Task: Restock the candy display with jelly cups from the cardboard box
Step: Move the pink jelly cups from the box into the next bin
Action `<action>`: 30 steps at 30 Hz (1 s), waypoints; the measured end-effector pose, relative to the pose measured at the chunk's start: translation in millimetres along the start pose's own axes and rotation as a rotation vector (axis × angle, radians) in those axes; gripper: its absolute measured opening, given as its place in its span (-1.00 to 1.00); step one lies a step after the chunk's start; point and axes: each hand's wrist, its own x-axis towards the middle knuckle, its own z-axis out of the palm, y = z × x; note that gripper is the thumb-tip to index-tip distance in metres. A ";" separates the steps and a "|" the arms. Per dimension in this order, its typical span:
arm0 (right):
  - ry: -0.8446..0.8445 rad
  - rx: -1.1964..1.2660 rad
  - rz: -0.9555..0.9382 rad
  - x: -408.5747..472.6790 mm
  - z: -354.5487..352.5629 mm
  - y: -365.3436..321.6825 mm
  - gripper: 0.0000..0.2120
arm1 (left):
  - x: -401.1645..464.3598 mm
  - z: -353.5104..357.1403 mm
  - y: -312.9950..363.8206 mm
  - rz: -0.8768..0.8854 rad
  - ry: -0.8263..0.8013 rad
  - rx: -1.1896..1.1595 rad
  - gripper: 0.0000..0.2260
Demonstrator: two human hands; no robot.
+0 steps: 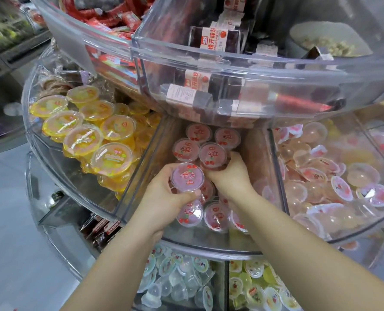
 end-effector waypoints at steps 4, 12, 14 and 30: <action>-0.232 -0.036 -0.011 -21.7 -25.2 0.9 -0.76 | 3.5 -3.3 3.8 0.051 -0.091 0.013 -0.54; -0.356 0.007 -0.156 -52.0 -35.2 7.7 -0.57 | 11.7 -0.6 8.9 0.041 -0.438 0.019 -0.54; -0.304 -0.028 -0.183 -52.8 -33.2 8.8 -0.57 | 13.1 1.6 8.8 0.063 -0.426 0.131 -0.48; 0.288 0.165 0.087 -15.1 0.7 10.1 -0.82 | 35.5 19.0 24.4 0.653 -0.170 0.835 -0.67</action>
